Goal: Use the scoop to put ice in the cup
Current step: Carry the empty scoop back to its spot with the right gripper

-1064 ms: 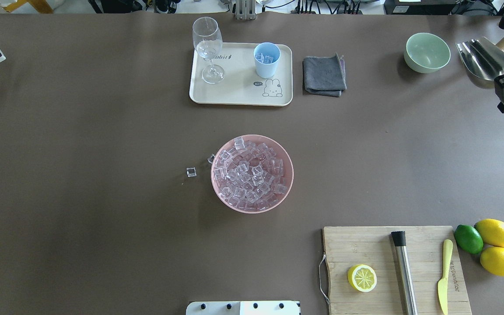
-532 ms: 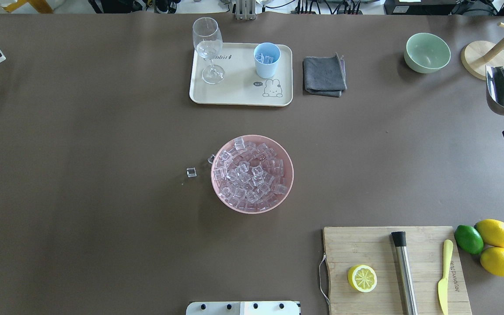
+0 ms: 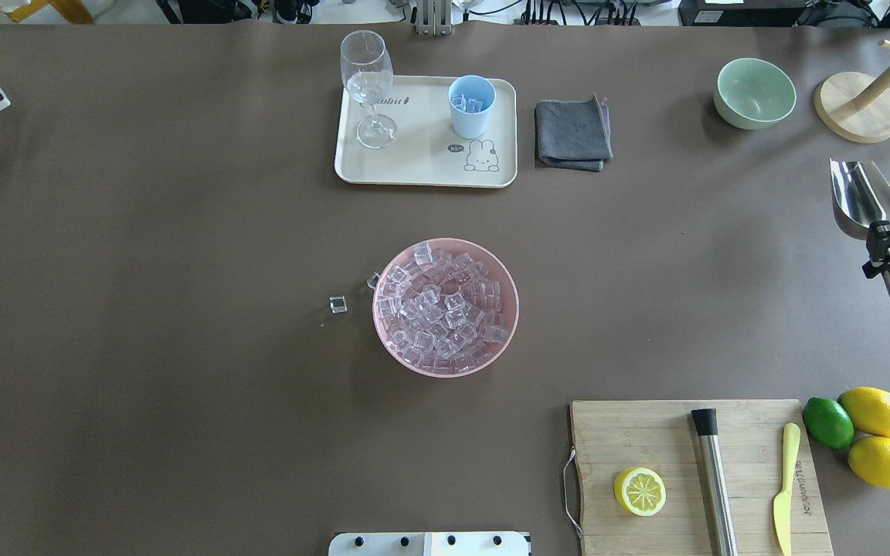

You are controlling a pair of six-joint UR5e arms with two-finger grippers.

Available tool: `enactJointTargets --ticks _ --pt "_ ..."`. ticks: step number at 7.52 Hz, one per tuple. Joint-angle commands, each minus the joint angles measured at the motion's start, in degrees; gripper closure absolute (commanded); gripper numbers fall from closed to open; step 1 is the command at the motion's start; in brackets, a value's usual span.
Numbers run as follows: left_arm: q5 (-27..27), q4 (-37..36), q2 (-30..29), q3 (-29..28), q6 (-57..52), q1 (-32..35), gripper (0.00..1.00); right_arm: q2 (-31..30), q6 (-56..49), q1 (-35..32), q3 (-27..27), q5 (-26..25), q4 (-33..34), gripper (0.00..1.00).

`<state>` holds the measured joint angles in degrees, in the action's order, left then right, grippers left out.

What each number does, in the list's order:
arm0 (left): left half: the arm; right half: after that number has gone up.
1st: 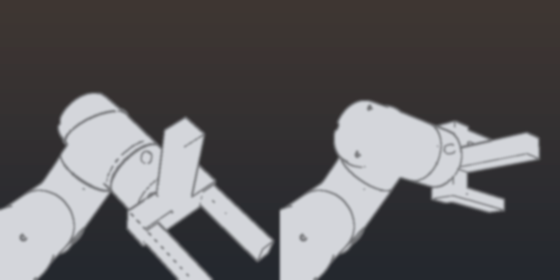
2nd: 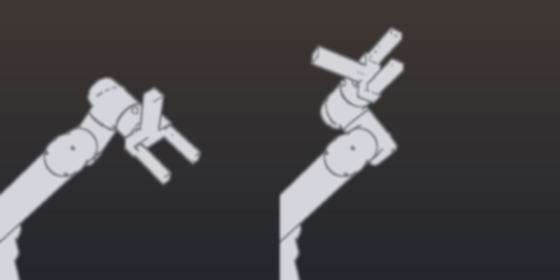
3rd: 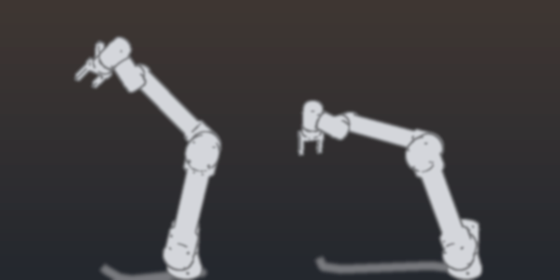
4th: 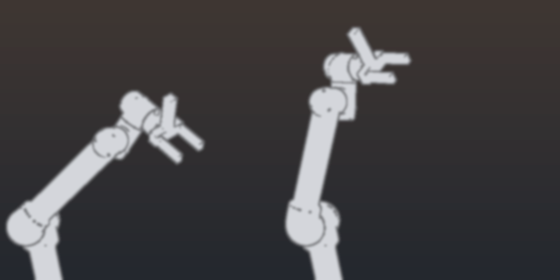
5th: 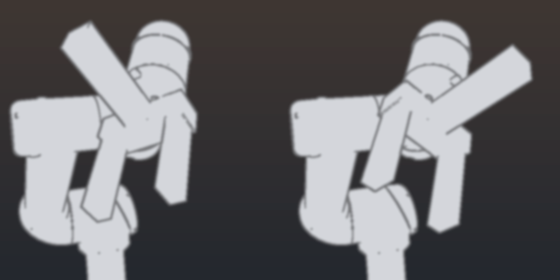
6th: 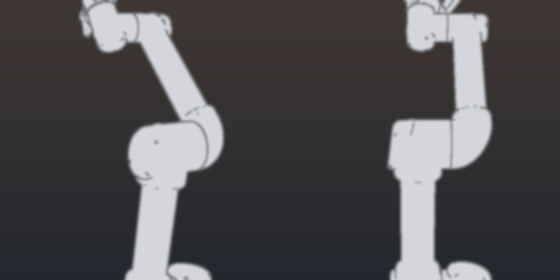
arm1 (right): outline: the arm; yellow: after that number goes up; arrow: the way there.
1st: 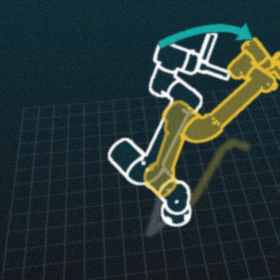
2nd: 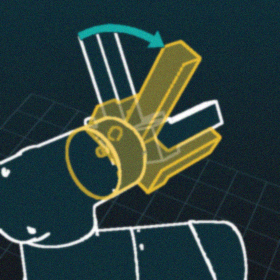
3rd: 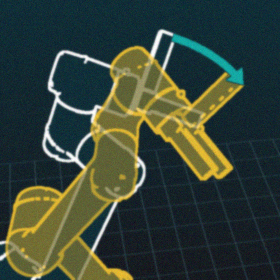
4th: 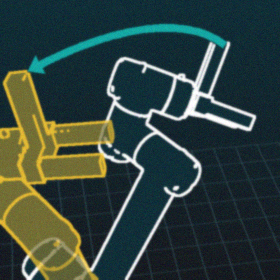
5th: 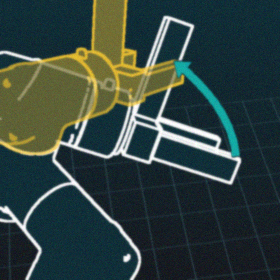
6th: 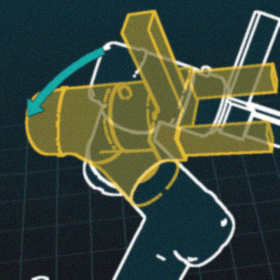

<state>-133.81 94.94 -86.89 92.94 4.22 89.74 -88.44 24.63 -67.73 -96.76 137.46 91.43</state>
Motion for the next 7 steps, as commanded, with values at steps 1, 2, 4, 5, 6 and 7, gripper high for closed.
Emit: enactJointTargets --ticks 1,2,4,5,6,7 --pt "0.0 0.1 0.1 -0.7 0.1 0.0 0.02 0.2 -0.6 2.0 1.8 2.0 -0.4 1.00" --pt "0.0 0.1 0.1 -0.7 0.2 0.0 0.02 0.2 -0.6 2.3 2.6 2.2 -0.4 1.00" --pt "0.0 0.1 0.1 -0.8 0.2 0.0 0.02 0.2 -1.0 2.7 3.9 2.2 -0.4 1.00" --pt "0.0 0.1 0.1 -0.8 0.2 0.0 0.02 0.2 -1.0 3.2 4.0 2.1 -0.5 1.00" --pt "0.0 0.0 0.1 -0.8 0.2 0.0 0.02 0.2 -1.0 3.4 4.1 2.0 -0.4 1.00" --pt "0.0 0.1 0.1 -0.8 0.2 -0.1 0.02 0.4 -1.0 3.5 4.6 2.0 -0.5 1.00"
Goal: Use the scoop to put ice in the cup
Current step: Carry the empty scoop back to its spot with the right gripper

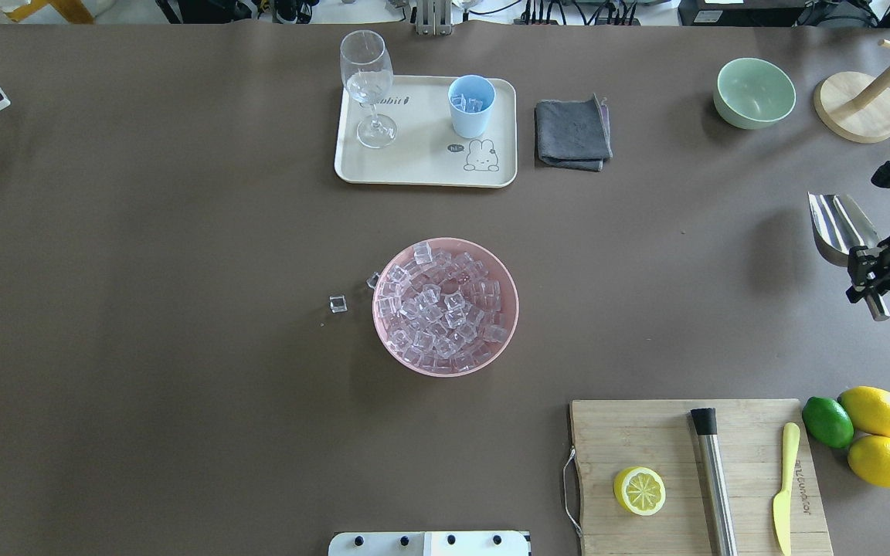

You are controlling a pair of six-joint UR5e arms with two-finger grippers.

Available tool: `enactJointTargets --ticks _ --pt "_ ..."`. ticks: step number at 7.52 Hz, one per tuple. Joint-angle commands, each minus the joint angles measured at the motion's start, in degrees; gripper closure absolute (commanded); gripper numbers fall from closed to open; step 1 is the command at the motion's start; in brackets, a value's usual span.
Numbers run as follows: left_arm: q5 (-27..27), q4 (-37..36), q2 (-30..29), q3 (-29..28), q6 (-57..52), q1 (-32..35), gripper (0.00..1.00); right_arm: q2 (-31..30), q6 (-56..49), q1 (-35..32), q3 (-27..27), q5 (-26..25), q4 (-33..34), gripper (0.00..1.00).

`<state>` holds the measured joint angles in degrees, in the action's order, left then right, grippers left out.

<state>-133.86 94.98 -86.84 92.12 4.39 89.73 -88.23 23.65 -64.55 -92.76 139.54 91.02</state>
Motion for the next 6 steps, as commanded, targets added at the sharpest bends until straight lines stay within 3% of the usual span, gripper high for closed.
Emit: enactJointTargets --ticks 1,3,4,6 --pt "0.0 0.0 0.0 -0.1 0.0 -0.1 0.02 0.8 0.1 0.6 1.3 -0.1 -0.1 1.00" --pt "0.0 -0.1 0.0 -0.3 0.0 -0.1 0.02 1.4 0.1 0.9 2.1 -0.1 -0.1 1.00" --pt "0.0 -0.1 0.0 -0.3 0.0 -0.1 0.02 1.5 0.1 1.0 2.1 -0.1 -0.1 0.94" --pt "0.0 -0.1 0.0 -0.3 0.0 -0.1 0.02 1.8 0.2 1.0 2.8 -0.1 -0.1 0.00"
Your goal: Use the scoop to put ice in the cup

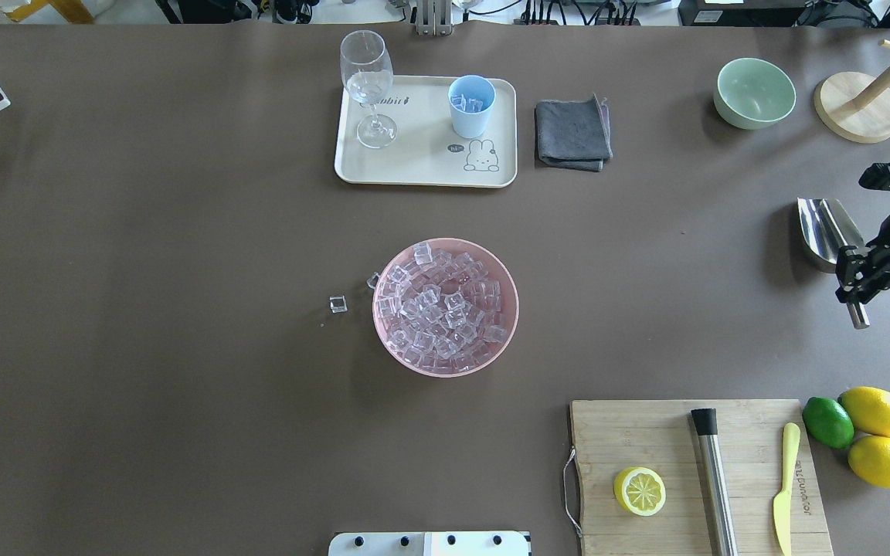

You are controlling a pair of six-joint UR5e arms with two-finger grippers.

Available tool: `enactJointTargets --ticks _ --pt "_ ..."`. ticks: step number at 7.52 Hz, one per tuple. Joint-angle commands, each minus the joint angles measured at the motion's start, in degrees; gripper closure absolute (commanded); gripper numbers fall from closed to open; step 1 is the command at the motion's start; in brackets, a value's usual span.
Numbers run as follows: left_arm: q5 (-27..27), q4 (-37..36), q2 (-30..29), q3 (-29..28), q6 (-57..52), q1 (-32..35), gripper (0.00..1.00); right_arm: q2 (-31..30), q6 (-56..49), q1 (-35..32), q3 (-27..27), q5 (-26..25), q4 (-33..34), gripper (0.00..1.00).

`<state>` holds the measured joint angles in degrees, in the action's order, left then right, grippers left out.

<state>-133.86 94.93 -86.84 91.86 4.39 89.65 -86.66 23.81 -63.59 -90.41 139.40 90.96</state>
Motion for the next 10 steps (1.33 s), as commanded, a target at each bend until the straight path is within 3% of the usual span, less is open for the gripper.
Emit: enactJointTargets --ticks 1,4,5,6,9,10 --pt "0.0 0.0 0.0 -0.2 0.1 0.0 0.02 0.6 0.0 0.0 0.5 0.0 -0.1 0.00" --pt "0.0 0.1 0.0 -0.5 0.0 0.0 0.02 1.9 0.2 0.0 -3.1 -0.9 -0.2 0.00" --pt "0.0 0.1 0.0 -0.4 0.0 -0.1 0.02 3.9 0.3 -0.9 -5.4 -4.1 -0.1 0.00" --pt "0.0 0.2 0.0 -0.4 0.0 0.0 0.02 4.7 0.3 -3.9 -7.5 -7.3 -0.1 0.00" --pt "-0.2 0.2 -0.1 -0.3 -0.2 0.0 0.02 3.4 -2.4 -19.2 -7.8 -7.6 -0.1 0.00" --pt "-0.3 0.2 -0.1 -0.2 0.0 0.0 0.02 1.6 -13.2 -23.2 -7.5 -8.2 0.4 0.00"
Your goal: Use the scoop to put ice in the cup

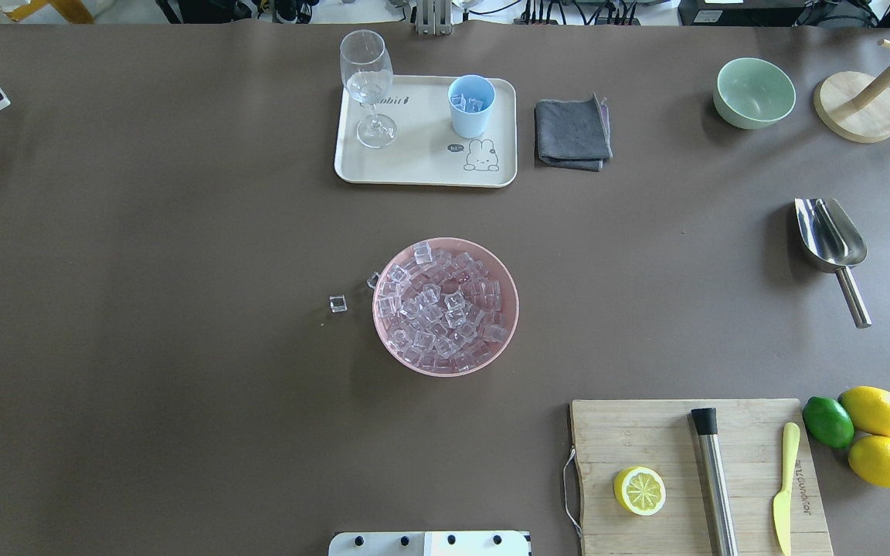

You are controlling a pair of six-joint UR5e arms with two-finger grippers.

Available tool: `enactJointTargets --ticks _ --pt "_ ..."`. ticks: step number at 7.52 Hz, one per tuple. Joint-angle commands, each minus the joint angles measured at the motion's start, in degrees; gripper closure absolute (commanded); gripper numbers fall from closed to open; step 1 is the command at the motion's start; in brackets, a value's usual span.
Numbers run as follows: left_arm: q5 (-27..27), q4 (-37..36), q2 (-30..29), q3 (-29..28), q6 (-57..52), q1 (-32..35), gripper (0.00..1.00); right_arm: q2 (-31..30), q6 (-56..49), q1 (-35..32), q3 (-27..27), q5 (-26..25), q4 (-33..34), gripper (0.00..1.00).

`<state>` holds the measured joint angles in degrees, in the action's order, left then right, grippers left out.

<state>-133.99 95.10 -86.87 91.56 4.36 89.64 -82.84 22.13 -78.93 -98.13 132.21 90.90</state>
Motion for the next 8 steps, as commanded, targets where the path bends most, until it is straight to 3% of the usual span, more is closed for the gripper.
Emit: enactJointTargets --ticks 1,2,8 --pt "-0.1 0.0 -0.1 0.3 0.0 0.0 0.02 -5.4 -18.7 -10.7 0.7 -0.7 0.5 0.00" --pt "-0.2 0.1 -0.1 0.2 0.0 0.0 0.02 -8.4 -19.5 -12.1 1.4 0.1 0.2 0.00" --pt "-0.1 0.1 -0.1 -0.2 -0.3 -0.1 0.02 -9.3 -19.7 -12.2 1.4 0.5 0.2 0.00"
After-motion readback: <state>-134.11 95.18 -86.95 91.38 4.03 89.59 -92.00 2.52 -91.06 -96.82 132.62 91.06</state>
